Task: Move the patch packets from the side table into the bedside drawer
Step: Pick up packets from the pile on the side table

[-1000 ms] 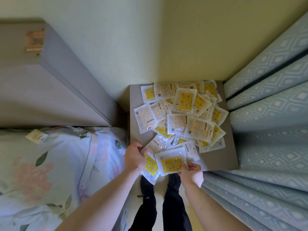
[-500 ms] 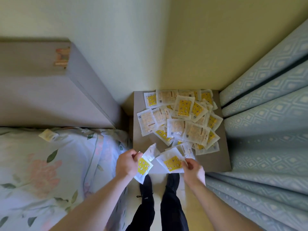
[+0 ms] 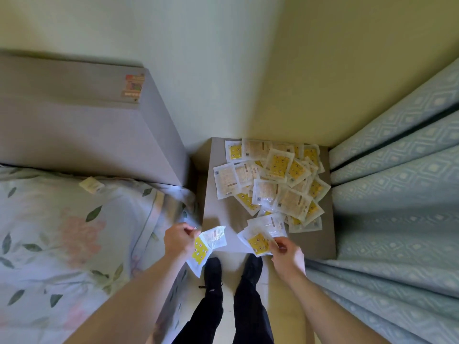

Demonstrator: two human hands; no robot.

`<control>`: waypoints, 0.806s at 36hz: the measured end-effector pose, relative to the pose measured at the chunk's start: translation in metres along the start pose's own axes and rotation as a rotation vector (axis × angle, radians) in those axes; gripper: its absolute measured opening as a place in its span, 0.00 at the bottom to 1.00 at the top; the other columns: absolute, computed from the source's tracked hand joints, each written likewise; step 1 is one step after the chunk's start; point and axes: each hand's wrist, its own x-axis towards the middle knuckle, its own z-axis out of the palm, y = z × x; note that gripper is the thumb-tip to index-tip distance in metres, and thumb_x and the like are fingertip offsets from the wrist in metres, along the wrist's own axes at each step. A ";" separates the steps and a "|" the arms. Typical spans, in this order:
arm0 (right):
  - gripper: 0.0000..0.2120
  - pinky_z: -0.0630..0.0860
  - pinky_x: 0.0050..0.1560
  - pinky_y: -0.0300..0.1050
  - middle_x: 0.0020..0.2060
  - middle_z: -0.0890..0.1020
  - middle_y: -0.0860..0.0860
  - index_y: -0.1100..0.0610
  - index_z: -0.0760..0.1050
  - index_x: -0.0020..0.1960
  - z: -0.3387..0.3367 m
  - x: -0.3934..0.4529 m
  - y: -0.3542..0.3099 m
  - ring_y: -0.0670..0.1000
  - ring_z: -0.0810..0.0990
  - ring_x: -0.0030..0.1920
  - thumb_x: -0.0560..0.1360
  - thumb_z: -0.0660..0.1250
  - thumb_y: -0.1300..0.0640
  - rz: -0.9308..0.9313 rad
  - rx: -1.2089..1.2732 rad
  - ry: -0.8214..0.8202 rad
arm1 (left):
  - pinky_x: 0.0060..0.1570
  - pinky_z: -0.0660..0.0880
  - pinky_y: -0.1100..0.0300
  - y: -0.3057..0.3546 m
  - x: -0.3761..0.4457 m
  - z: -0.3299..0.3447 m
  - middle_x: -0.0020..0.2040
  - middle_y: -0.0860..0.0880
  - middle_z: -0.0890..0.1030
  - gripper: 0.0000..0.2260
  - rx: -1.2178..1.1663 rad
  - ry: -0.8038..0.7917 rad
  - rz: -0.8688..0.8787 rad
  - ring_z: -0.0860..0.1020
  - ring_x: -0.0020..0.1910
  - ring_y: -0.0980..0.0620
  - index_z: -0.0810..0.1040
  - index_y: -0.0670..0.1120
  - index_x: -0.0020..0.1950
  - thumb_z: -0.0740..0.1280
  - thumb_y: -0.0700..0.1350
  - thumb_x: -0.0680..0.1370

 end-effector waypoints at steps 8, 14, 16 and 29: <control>0.07 0.81 0.52 0.51 0.40 0.84 0.44 0.44 0.79 0.42 0.008 0.003 0.003 0.50 0.84 0.44 0.78 0.68 0.52 -0.031 -0.018 -0.021 | 0.23 0.63 0.69 -0.006 0.007 0.008 0.33 0.49 0.76 0.14 0.110 -0.050 -0.054 0.72 0.27 0.55 0.77 0.45 0.34 0.71 0.46 0.79; 0.05 0.79 0.45 0.45 0.40 0.84 0.45 0.46 0.80 0.44 0.010 0.011 0.007 0.49 0.83 0.42 0.78 0.68 0.52 -0.060 -0.037 -0.019 | 0.28 0.71 0.69 -0.006 0.016 0.015 0.48 0.43 0.84 0.13 0.228 -0.134 -0.082 0.79 0.33 0.51 0.83 0.40 0.51 0.67 0.49 0.81; 0.04 0.78 0.45 0.43 0.41 0.84 0.45 0.47 0.81 0.46 0.009 0.014 0.009 0.49 0.83 0.42 0.78 0.68 0.52 -0.060 -0.039 -0.020 | 0.36 0.74 0.65 -0.004 0.016 0.016 0.48 0.43 0.84 0.13 0.269 -0.163 -0.082 0.82 0.42 0.47 0.83 0.42 0.51 0.66 0.50 0.82; 0.06 0.76 0.41 0.39 0.39 0.84 0.44 0.48 0.80 0.43 -0.024 -0.033 -0.029 0.47 0.82 0.43 0.77 0.69 0.49 -0.129 -0.125 -0.029 | 0.38 0.68 0.56 0.005 -0.038 -0.025 0.37 0.47 0.78 0.18 0.324 -0.127 0.092 0.79 0.43 0.42 0.67 0.50 0.36 0.63 0.58 0.81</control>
